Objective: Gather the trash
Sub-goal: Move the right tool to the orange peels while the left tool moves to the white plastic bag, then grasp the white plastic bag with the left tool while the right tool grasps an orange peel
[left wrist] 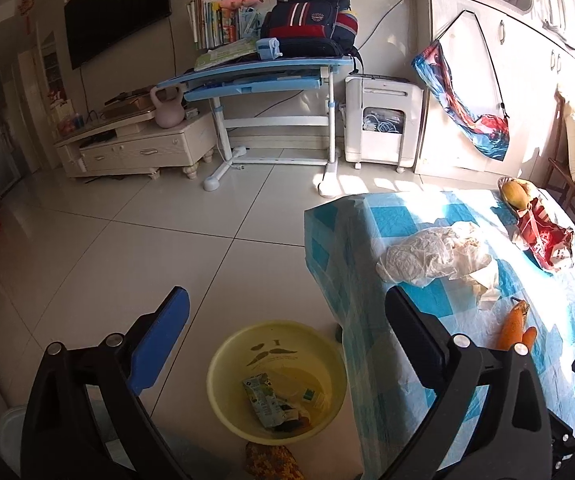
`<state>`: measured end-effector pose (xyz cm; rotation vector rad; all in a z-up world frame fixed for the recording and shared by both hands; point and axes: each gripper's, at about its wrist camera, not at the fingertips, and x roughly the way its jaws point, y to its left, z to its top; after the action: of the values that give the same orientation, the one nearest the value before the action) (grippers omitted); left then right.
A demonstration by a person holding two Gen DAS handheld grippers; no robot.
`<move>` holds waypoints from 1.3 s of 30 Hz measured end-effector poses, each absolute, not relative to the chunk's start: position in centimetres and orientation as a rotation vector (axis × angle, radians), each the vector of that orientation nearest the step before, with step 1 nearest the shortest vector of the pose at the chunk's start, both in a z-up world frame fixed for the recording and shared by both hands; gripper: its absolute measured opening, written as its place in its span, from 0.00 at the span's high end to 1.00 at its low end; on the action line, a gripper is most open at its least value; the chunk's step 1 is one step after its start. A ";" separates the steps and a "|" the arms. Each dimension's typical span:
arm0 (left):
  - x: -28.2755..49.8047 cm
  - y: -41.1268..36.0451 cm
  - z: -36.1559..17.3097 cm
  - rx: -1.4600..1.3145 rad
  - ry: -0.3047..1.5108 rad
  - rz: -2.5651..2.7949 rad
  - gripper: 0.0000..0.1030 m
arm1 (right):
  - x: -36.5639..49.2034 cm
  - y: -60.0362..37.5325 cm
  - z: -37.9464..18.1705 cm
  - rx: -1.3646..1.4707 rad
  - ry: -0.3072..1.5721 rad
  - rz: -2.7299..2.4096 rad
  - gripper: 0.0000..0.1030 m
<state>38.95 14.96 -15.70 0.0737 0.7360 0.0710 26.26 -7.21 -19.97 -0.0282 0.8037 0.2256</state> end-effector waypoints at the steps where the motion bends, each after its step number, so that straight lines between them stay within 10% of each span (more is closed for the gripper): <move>1: 39.2 14.5 -16.0 0.082 0.745 0.049 0.08 | 26.8 -7.4 -19.9 -0.029 0.811 0.228 0.28; 27: 47.2 -0.3 -24.6 0.589 0.739 -0.184 0.10 | 32.5 -10.6 -21.4 0.018 0.966 0.419 0.90; 31: 48.4 -0.2 -24.7 0.526 0.748 -0.282 0.30 | 33.0 -11.5 -21.3 0.087 0.940 0.435 0.76; 33: 48.9 -0.4 -24.7 0.479 0.774 -0.326 0.43 | 33.5 -11.3 -21.3 0.120 0.932 0.443 0.52; 39: 48.7 -1.6 -25.0 0.336 0.880 -0.489 0.74 | 34.6 -9.3 -22.0 0.089 0.954 0.486 0.63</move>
<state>48.74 -1.61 -25.02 0.3358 0.8802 -0.4894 34.64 -9.26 -22.04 0.0892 0.9539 0.4862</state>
